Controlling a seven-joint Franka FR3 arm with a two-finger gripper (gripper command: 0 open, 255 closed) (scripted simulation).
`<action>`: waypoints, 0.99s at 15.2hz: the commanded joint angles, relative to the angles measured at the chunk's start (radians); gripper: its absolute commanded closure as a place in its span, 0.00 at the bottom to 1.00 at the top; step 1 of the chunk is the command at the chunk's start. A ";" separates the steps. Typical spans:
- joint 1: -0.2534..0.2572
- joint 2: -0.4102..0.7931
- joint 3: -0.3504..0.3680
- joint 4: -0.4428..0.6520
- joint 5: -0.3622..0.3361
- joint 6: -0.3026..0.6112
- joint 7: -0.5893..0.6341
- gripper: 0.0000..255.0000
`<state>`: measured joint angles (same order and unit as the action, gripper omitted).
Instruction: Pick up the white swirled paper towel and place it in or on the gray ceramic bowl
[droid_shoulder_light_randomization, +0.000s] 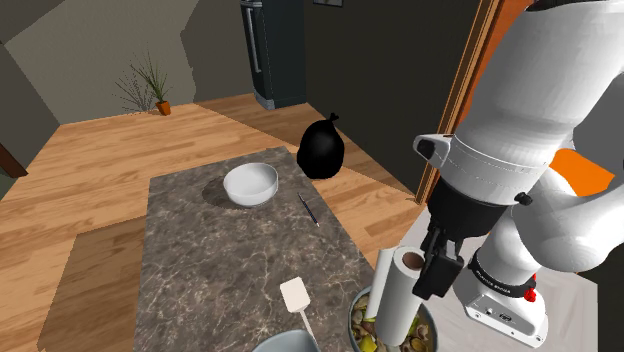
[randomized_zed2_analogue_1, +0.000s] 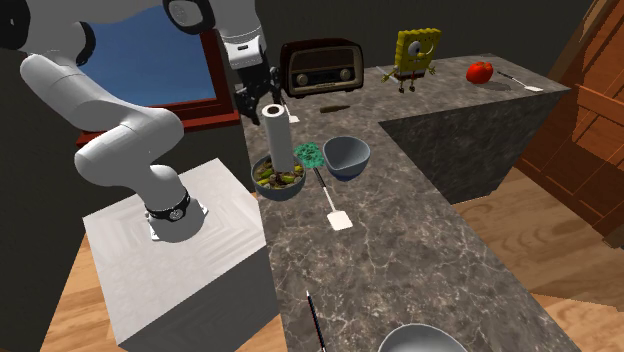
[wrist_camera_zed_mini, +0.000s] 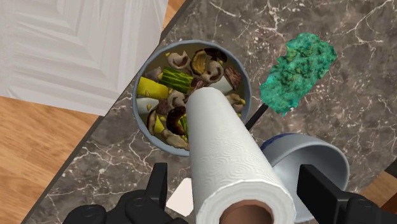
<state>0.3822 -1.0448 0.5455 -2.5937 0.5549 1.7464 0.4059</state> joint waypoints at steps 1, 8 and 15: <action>0.000 0.000 0.000 0.000 0.000 0.000 0.000 0.00; -0.015 0.005 -0.064 0.115 -0.055 -0.115 0.011 0.00; -0.015 0.005 -0.064 0.115 -0.055 -0.115 0.011 0.00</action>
